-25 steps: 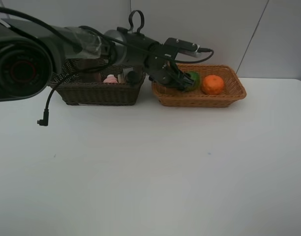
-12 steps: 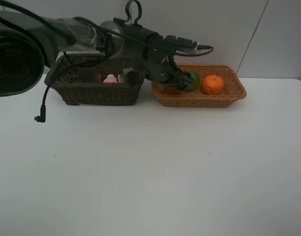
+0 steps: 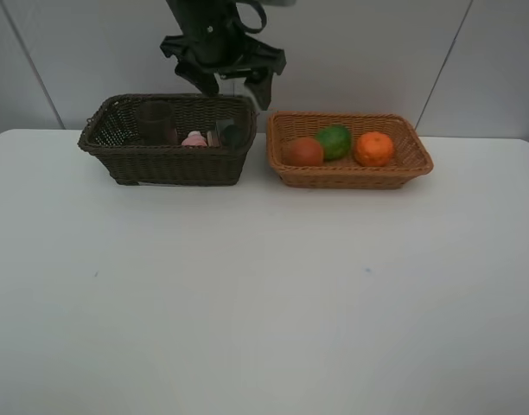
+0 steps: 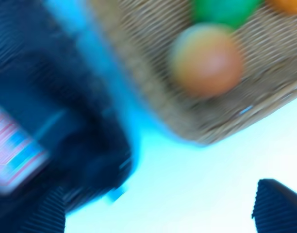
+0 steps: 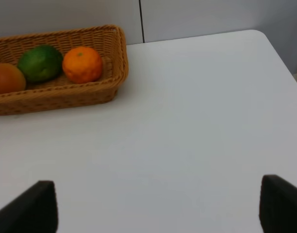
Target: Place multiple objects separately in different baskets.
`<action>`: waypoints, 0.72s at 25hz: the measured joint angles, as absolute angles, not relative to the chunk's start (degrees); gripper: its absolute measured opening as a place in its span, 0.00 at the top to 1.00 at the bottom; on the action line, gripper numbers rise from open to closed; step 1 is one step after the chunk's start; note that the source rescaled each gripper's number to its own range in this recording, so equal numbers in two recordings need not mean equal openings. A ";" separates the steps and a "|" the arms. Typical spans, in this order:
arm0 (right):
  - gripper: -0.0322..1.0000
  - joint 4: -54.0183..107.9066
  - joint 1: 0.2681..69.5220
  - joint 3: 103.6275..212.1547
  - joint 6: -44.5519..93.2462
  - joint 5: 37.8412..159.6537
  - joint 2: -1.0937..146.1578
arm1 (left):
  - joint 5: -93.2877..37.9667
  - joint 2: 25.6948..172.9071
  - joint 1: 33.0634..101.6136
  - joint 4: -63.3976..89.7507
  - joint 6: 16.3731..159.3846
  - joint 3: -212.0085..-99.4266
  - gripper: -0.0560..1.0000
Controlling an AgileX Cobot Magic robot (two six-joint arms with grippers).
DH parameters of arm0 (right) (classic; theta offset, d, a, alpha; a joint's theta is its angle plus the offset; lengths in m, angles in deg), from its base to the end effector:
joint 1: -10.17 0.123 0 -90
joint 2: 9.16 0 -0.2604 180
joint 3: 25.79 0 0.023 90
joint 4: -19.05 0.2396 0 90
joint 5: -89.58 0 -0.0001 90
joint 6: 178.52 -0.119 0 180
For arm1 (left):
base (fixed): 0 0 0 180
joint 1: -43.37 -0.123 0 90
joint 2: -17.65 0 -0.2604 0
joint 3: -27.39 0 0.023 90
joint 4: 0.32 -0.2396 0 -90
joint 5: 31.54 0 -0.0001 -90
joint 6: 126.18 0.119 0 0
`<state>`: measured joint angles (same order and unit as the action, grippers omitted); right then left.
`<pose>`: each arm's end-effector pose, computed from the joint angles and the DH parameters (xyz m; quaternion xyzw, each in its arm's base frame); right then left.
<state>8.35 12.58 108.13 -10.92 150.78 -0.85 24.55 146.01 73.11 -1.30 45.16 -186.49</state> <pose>0.0308 -0.0181 0.2688 0.0789 0.8388 -0.0239 0.5382 0.4008 -0.2270 0.2277 0.1797 0.9503 -0.0759 0.2425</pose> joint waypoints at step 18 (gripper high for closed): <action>0.17 8.35 12.58 108.13 -10.92 150.78 -0.85 | 18.73 95.59 52.87 -4.33 43.70 -135.92 0.00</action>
<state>8.35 12.58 108.13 -10.92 150.78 -0.85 18.73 95.59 52.87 -4.33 43.70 -135.92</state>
